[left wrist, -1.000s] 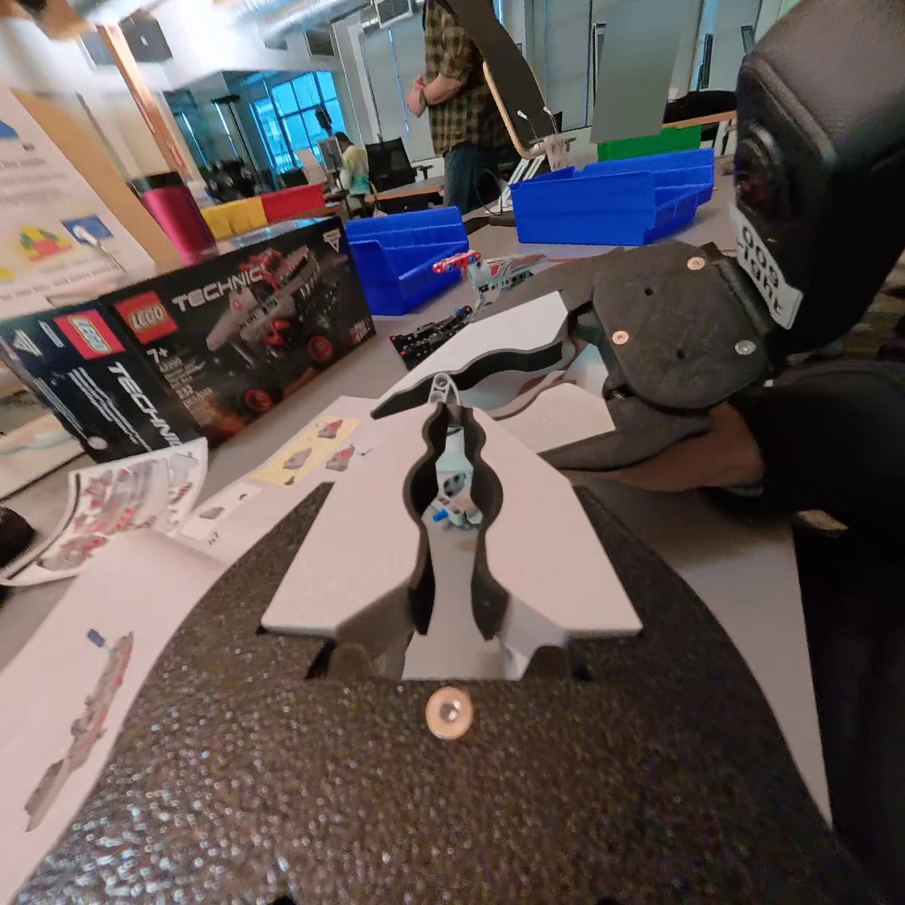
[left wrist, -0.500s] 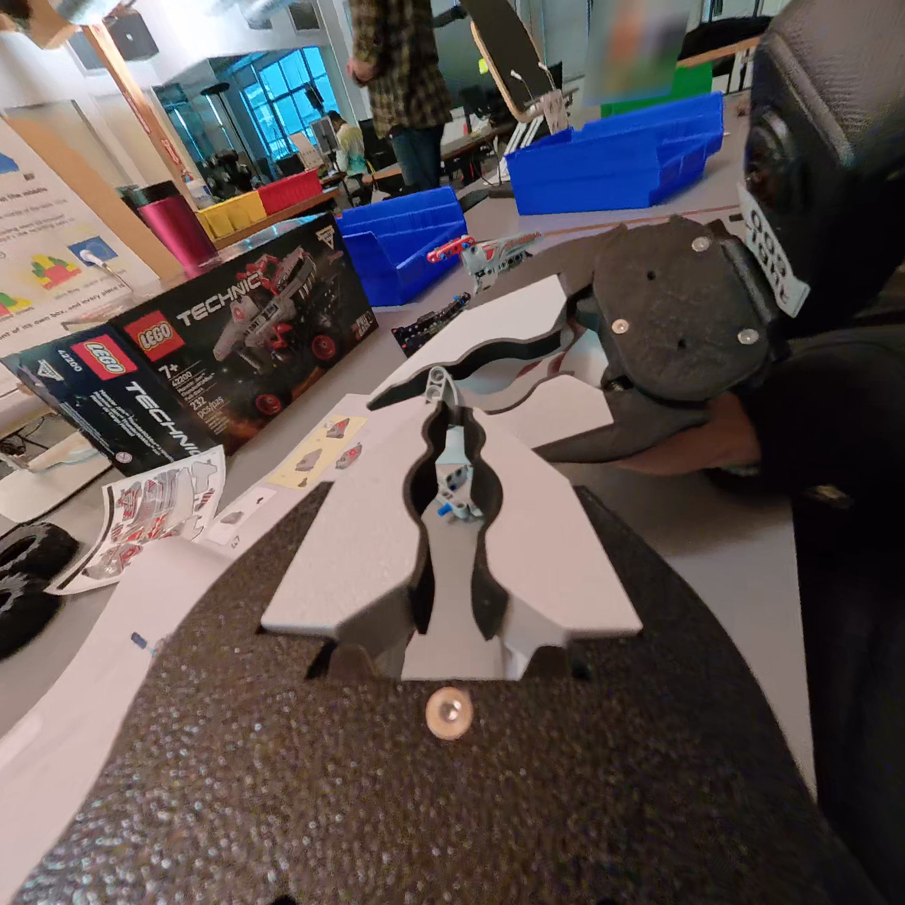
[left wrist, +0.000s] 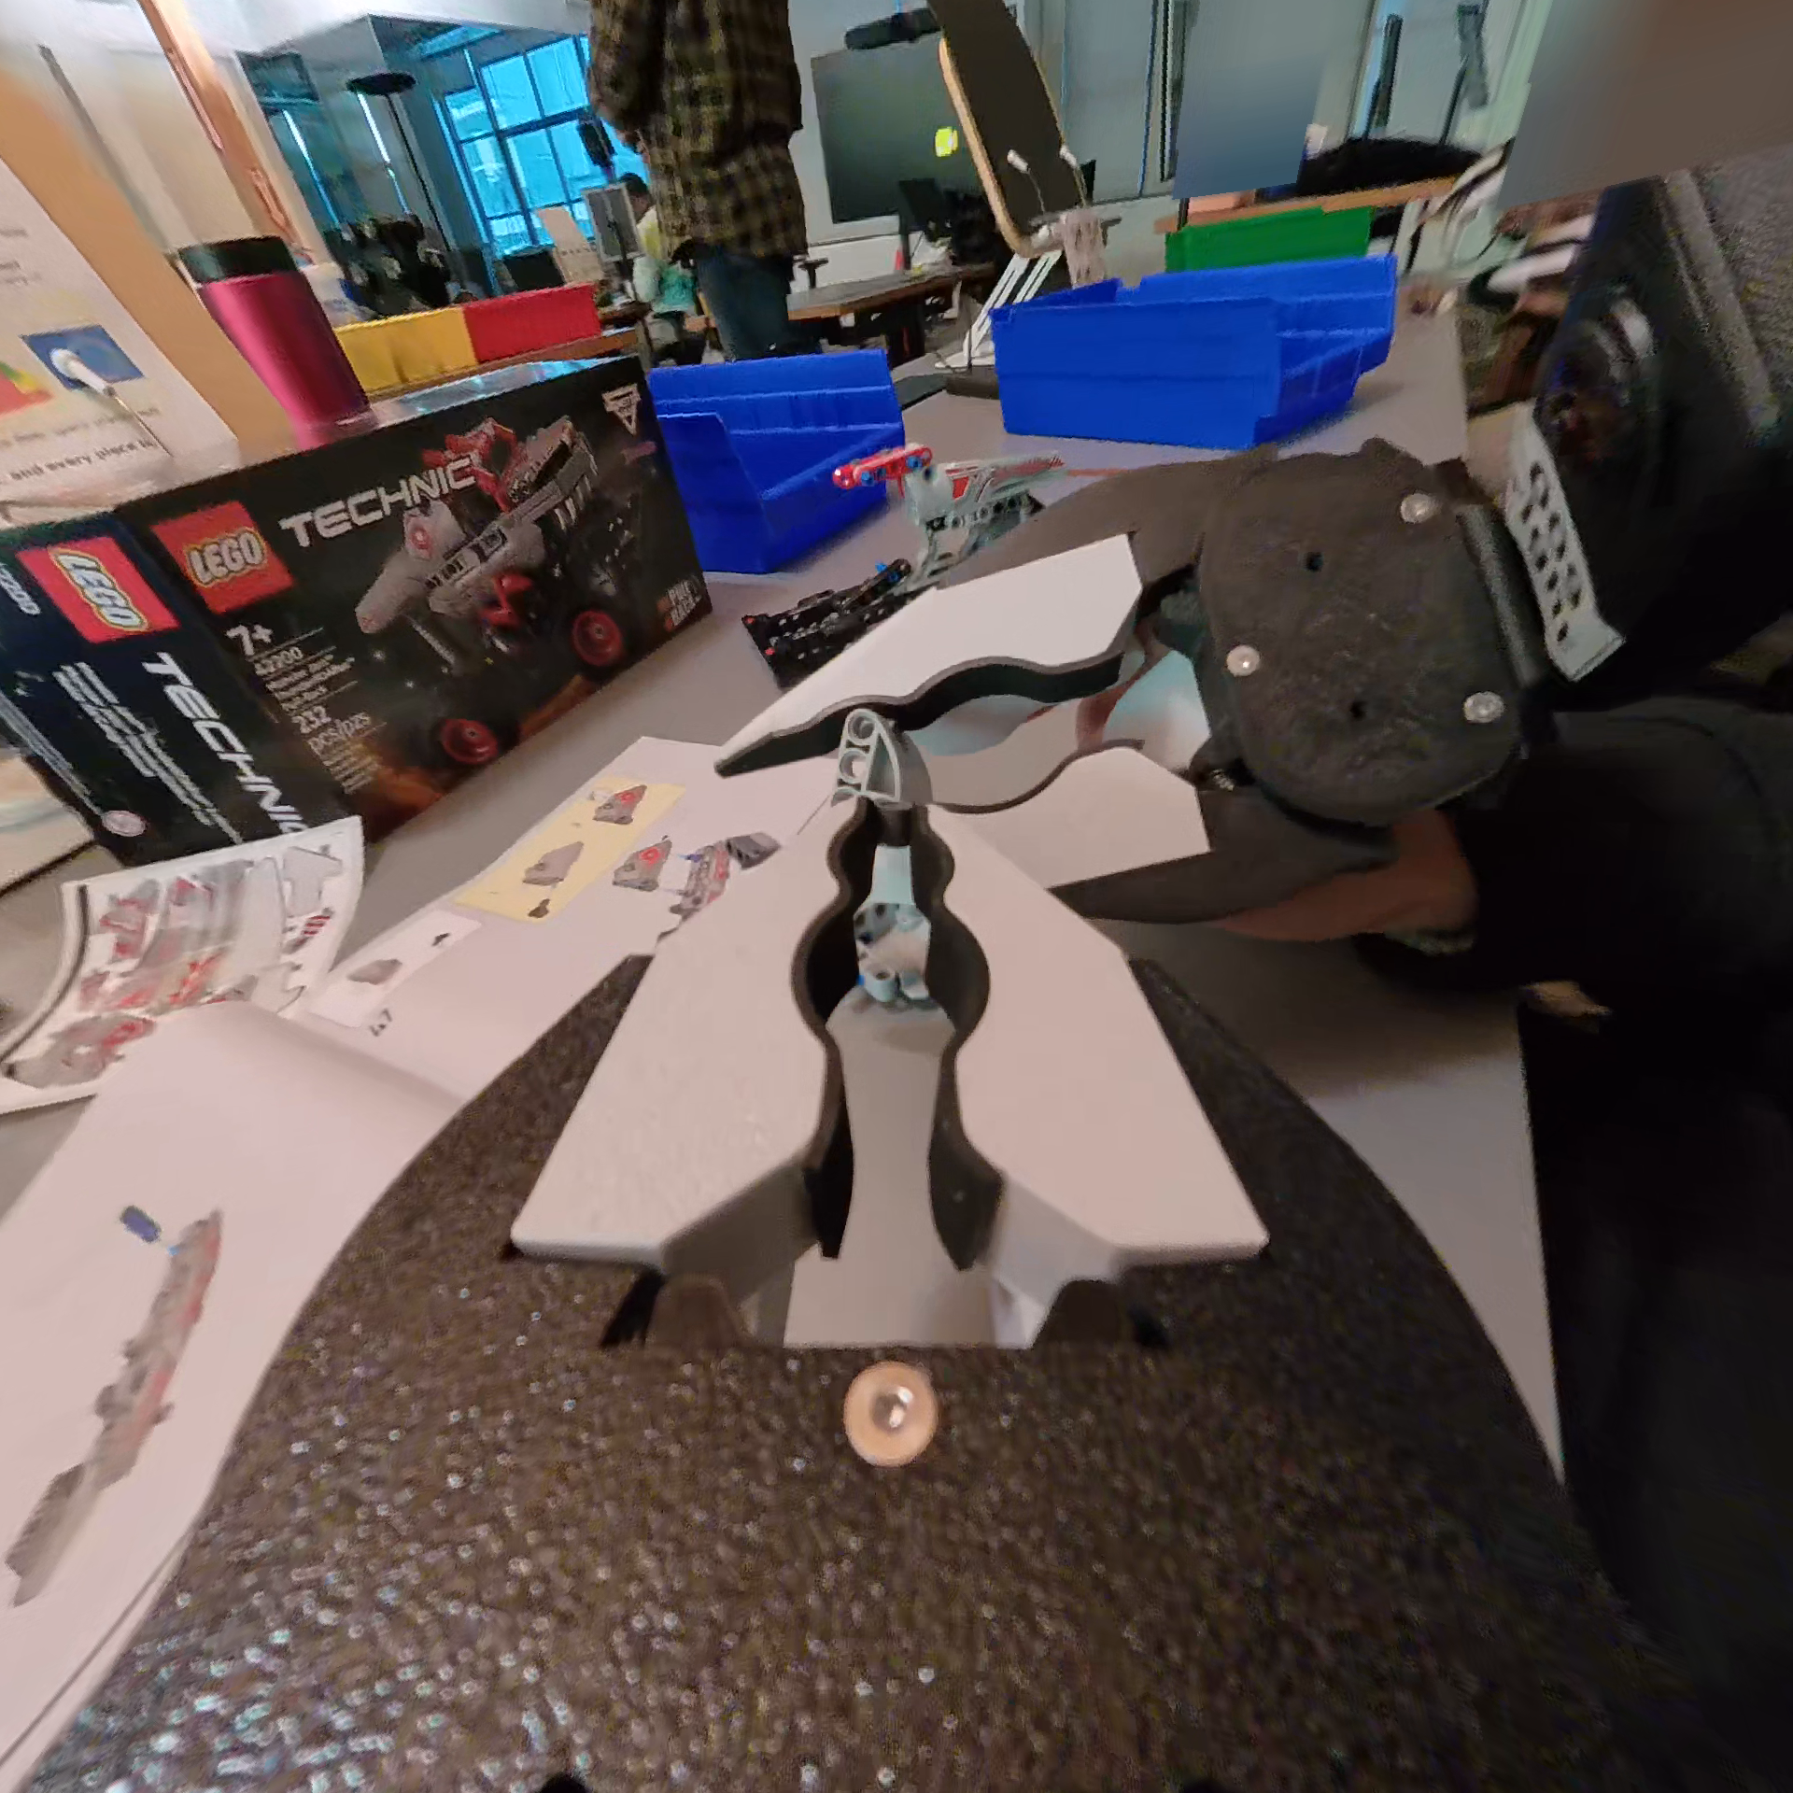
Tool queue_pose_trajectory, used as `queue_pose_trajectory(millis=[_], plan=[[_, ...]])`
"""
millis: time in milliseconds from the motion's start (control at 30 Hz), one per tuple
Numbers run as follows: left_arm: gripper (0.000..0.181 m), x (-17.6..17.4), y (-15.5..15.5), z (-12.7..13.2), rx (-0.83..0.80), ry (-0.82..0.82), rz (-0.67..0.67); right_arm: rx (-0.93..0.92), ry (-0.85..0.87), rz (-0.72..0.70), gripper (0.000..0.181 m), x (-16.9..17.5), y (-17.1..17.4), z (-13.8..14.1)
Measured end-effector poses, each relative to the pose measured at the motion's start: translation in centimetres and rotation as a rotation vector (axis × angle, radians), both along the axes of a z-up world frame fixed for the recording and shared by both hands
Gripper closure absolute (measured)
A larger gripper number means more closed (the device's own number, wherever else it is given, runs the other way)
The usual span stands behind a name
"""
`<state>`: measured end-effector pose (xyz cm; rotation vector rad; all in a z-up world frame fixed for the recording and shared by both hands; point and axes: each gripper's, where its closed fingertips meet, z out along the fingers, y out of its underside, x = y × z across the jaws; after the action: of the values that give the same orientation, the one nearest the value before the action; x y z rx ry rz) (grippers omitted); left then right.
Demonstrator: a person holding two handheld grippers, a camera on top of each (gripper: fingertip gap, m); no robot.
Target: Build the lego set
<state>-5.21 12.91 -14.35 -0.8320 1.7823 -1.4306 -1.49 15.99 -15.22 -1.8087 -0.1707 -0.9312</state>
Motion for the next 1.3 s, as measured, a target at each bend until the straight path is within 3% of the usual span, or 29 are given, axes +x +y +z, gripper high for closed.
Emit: queue_pose_trajectory(millis=[67, 167, 300, 500, 600, 700, 900, 1300], plan=[[0.175, 0.1, 0.1, -0.6, 0.052, 0.023, 0.021, -0.037, -0.027, -0.013, 0.160, 0.1, 0.0, -0.4], [0.175, -0.1, 0.2, -0.5, -0.085, 0.107, -0.030, -0.049, -0.053, -0.007, 0.160, -0.1, 0.1, -0.4], [0.175, 0.1, 0.2, -0.7, -0.106, 0.140, -0.020, -0.067, -0.056, -0.013, 0.160, 0.0, 0.1, -0.7], [0.175, 0.4, 0.4, -1.9, 0.104, 0.089, 0.063, -0.113, -0.082, -0.018, 0.160, 0.3, 0.0, -1.2], [0.176, 0.3, 0.4, -1.5, -0.051, 0.167, -0.001, -0.068, -0.073, 0.000, 0.160, 0.0, 0.1, -0.6], [0.175, 0.4, 0.5, -1.9, -0.020, 0.179, 0.004, -0.100, -0.041, -0.001, 0.160, 0.2, 0.2, -1.4], [0.175, 0.0, 0.6, -4.0, 0.085, 0.283, -0.034, -0.269, -0.288, -0.005, 0.159, -0.1, 0.2, -2.4], [0.175, -0.9, 1.3, -7.0, 0.054, 0.551, -0.078, -0.508, -0.504, 0.050, 0.159, -0.6, 0.9, -5.2]])
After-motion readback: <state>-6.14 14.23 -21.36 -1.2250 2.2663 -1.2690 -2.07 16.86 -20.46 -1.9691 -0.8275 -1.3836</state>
